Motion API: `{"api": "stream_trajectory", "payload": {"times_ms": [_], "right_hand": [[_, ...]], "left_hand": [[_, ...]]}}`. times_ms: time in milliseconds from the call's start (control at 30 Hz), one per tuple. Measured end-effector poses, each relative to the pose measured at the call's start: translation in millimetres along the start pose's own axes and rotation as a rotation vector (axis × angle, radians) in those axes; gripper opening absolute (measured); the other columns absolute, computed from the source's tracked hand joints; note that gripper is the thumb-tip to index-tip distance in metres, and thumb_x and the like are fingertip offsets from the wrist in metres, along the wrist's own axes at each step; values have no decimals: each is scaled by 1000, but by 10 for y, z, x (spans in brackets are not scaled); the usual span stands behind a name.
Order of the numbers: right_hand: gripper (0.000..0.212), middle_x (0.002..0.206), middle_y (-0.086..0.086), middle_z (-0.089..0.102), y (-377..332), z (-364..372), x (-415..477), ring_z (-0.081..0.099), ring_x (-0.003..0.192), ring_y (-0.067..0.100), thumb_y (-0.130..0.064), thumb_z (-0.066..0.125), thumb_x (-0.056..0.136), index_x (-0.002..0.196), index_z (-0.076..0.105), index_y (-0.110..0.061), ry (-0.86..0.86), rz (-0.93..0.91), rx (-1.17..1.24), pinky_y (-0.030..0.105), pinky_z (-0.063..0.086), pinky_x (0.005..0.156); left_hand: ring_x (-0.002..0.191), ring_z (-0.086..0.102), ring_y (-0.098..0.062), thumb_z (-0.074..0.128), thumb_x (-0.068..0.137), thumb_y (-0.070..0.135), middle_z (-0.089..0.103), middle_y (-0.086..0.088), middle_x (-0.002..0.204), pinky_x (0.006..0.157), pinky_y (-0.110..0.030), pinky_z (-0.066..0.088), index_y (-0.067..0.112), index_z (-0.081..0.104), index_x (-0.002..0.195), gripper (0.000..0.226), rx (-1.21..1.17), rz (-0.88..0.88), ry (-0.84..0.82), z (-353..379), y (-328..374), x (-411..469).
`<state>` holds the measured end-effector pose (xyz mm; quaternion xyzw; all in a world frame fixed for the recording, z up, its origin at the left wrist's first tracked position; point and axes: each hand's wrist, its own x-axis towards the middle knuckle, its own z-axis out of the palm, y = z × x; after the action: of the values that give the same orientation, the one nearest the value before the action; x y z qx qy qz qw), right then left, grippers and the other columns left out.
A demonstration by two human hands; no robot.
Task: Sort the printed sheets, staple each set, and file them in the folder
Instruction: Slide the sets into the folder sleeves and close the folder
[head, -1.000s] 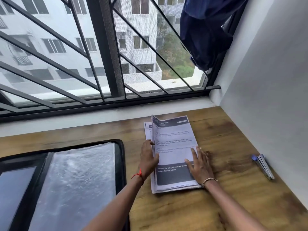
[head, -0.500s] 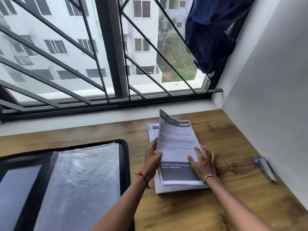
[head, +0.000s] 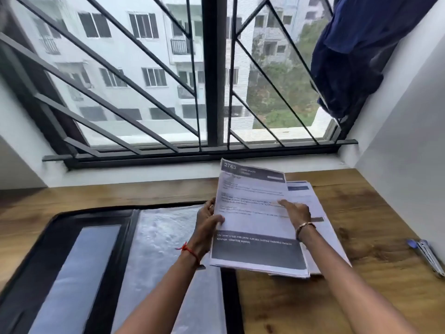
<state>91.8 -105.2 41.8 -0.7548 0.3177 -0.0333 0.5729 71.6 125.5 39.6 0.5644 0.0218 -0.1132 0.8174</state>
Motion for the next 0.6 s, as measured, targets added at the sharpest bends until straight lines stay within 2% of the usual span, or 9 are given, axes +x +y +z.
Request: {"api": "stream_trajectory", "payload": {"times_ms": [67,133,200,333,433,500,533,567,600], "right_hand": [[21,75,2,49,-71,162,-159,44,72,20,-16,73,75,65,56,-9,-37,25,69,30,32,54],[7,73,-1,53,-162,322,-352,47,69,20,-5,70,75,79,64,-5,-106,17,128,24,39,51],[14,69,-4,57,-217,464,-485,52,69,18,2,67,75,89,67,-1,-164,-5,193,18,41,53],[26,69,-2,66,-283,760,-702,58,82,22,6,68,71,97,67,3,-262,-38,215,22,43,62],[50,89,8,71,-269,953,-800,64,81,21,4,73,60,108,62,4,-347,-58,180,18,50,63],[51,96,13,69,-224,1081,-855,66,84,23,-6,78,47,96,66,2,-387,-55,105,18,53,69],[50,97,14,69,-192,1113,-875,67,90,28,-13,79,40,87,69,0,-403,-37,53,24,54,76],[47,97,14,69,-177,1148,-919,66,93,31,-14,80,38,81,70,0,-406,-22,9,31,54,80],[40,96,14,69,-171,1166,-969,65,90,31,-9,80,43,80,70,1,-385,-9,-17,32,54,76]], "left_hand": [[76,69,-19,48,51,-7,68,-11,97,61,-28,56,7,52,114,64,13,-27,36,-231,88,-58],[81,67,-22,52,53,-6,66,-16,106,64,-28,56,1,49,124,72,43,-41,49,-470,149,-126],[89,66,-24,56,55,-4,64,-17,113,68,-26,56,2,46,129,75,82,-48,55,-669,200,-204],[96,63,-24,57,55,-4,62,-17,117,74,-23,55,1,46,129,75,94,-25,49,-1041,303,-342],[96,63,-23,54,54,-6,61,-16,117,71,-21,55,2,44,130,78,88,-26,59,-1249,344,-396],[103,61,-26,53,53,-6,59,-16,122,75,-23,55,4,42,132,81,113,-14,71,-1386,349,-414],[109,59,-28,52,53,-6,58,-16,124,80,-25,55,5,41,134,82,136,-13,80,-1433,342,-414],[112,57,-29,51,52,-5,57,-16,126,81,-26,55,6,41,134,83,164,-7,84,-1482,336,-416],[112,57,-29,51,52,-5,57,-16,126,80,-25,55,6,41,134,83,186,-1,84,-1522,322,-420]]}}
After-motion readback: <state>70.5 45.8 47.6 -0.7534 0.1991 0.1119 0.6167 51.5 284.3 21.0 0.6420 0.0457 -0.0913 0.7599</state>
